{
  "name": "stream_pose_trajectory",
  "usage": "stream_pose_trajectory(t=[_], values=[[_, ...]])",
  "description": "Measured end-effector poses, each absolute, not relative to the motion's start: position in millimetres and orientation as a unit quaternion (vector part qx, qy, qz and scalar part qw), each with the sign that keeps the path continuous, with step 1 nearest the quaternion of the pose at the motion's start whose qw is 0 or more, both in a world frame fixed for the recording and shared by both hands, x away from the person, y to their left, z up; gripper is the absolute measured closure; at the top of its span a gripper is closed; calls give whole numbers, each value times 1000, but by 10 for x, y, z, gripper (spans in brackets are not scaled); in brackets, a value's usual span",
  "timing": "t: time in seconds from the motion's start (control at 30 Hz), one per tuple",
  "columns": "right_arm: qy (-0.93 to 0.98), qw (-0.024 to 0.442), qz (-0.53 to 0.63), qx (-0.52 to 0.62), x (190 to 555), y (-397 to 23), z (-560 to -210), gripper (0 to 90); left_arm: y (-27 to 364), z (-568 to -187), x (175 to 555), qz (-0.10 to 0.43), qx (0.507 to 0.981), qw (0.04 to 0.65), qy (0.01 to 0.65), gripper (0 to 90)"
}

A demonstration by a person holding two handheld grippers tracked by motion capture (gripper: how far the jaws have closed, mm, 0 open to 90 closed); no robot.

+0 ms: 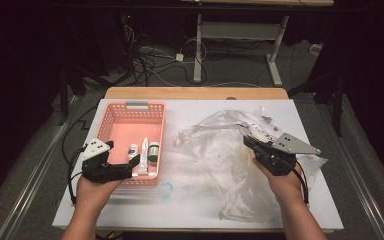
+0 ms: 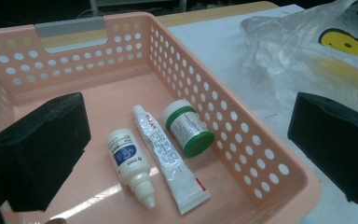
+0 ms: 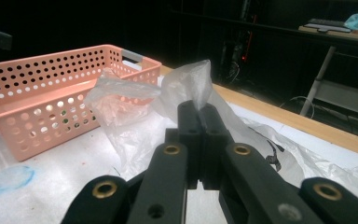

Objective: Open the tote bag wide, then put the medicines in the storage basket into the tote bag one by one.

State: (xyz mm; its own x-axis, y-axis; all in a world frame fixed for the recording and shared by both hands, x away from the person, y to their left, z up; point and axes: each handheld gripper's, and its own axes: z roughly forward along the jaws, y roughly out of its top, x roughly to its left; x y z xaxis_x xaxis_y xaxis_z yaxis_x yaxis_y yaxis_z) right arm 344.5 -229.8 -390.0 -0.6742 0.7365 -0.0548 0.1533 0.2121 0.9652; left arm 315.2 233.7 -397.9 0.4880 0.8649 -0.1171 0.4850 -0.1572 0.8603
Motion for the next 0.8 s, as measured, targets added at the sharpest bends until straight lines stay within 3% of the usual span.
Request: stream_pose_trajectory(t=[0.23,0.53,0.7,0.77,0.8], values=[[730,265,552,305,3430,-2326,-3896,900,2347,-3892,3341,199,738,435,475,5],[727,264,555,306,3438,-2322,-3880,900,2372,-3851,3672,180,754,398,491,76],[727,264,555,307,3449,-2321,-3877,900,2350,-3883,3854,154,766,381,494,162],[726,264,555,308,3447,-2322,-3875,900,2353,-3923,3931,136,770,375,498,270],[726,265,555,307,3448,-2323,-3876,900,2361,-3947,3973,129,771,366,505,270]])
